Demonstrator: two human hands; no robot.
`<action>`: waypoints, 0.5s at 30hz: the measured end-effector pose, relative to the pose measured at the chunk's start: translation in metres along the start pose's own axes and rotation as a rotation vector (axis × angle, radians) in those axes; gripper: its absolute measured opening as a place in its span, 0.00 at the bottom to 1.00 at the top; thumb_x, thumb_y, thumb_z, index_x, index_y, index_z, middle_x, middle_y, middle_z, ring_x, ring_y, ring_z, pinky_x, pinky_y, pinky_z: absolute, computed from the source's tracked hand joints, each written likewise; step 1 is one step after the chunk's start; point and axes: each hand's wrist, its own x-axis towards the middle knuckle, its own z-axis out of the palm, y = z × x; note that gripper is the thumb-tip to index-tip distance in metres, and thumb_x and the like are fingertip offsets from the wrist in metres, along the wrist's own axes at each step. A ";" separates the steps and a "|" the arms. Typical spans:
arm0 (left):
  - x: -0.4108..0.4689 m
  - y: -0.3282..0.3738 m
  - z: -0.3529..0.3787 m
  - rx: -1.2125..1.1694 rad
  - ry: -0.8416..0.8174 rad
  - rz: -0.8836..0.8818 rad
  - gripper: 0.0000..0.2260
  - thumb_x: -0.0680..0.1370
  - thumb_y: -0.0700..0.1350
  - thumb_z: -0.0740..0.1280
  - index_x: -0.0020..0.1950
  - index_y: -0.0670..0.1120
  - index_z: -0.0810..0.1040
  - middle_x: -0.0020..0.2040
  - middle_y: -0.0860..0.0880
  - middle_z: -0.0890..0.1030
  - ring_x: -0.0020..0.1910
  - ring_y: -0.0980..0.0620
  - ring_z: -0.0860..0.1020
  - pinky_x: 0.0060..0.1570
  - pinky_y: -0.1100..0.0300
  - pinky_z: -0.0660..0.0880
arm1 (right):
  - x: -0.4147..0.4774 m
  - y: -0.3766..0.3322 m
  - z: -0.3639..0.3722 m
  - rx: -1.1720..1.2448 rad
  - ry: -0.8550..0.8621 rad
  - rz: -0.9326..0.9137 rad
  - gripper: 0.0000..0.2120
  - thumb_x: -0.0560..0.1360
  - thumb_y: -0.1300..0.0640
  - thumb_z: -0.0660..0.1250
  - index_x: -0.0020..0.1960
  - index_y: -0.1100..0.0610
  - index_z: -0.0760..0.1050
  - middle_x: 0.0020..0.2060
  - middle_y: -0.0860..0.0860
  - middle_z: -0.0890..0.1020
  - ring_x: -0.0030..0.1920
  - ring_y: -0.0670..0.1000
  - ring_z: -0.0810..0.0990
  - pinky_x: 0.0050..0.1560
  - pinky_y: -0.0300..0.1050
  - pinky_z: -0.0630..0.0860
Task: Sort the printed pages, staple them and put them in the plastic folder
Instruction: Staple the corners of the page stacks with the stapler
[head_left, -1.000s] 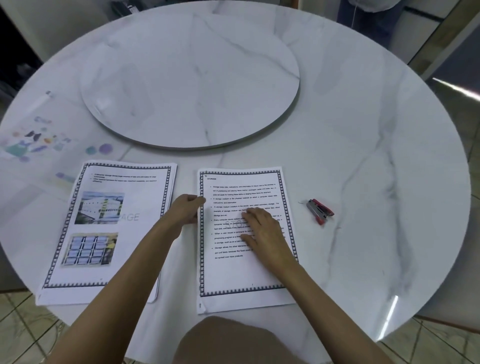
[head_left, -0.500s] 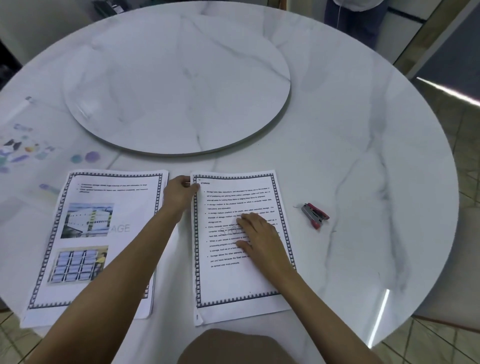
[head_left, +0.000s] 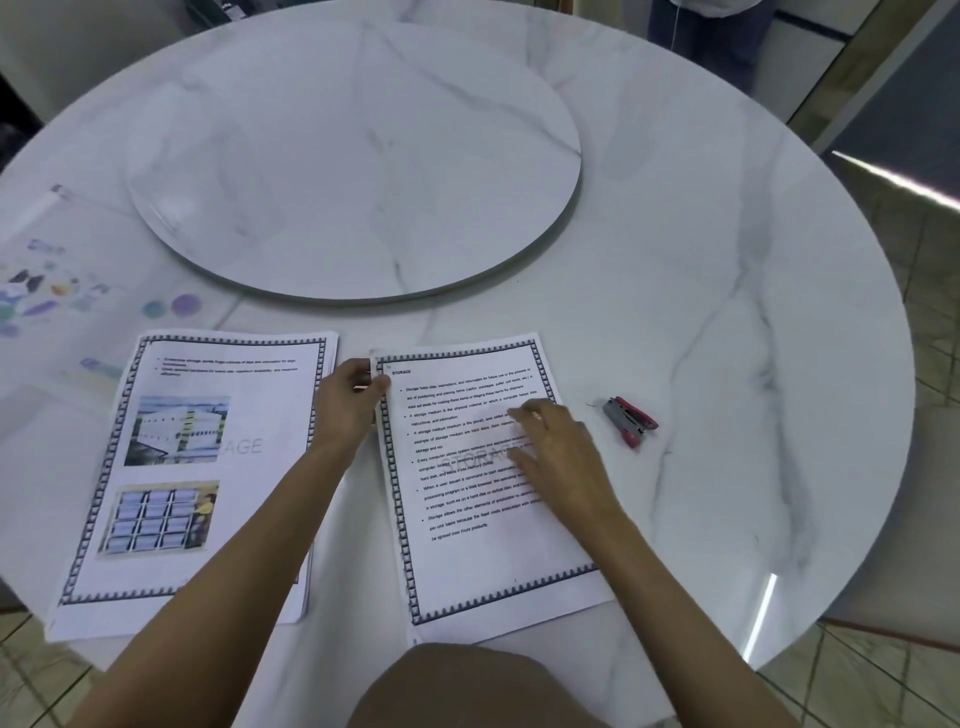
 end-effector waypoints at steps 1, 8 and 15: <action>-0.002 -0.003 -0.001 -0.003 -0.001 -0.004 0.08 0.76 0.39 0.66 0.54 0.40 0.77 0.45 0.46 0.78 0.39 0.50 0.75 0.38 0.64 0.74 | 0.001 0.008 -0.008 -0.006 0.016 0.043 0.21 0.69 0.62 0.71 0.60 0.62 0.74 0.57 0.60 0.77 0.56 0.60 0.77 0.55 0.55 0.75; -0.023 -0.015 -0.004 -0.072 -0.003 -0.016 0.08 0.76 0.38 0.65 0.55 0.42 0.77 0.46 0.47 0.78 0.41 0.50 0.76 0.35 0.65 0.74 | 0.000 0.084 -0.043 -0.078 0.034 0.389 0.23 0.74 0.56 0.67 0.66 0.62 0.69 0.61 0.60 0.71 0.61 0.60 0.69 0.58 0.55 0.69; -0.038 -0.023 -0.003 -0.132 -0.047 -0.024 0.06 0.75 0.38 0.67 0.51 0.45 0.77 0.43 0.49 0.80 0.41 0.48 0.78 0.44 0.55 0.77 | 0.000 0.099 -0.049 0.060 -0.148 0.475 0.23 0.71 0.57 0.70 0.63 0.62 0.70 0.58 0.58 0.71 0.60 0.57 0.70 0.57 0.52 0.71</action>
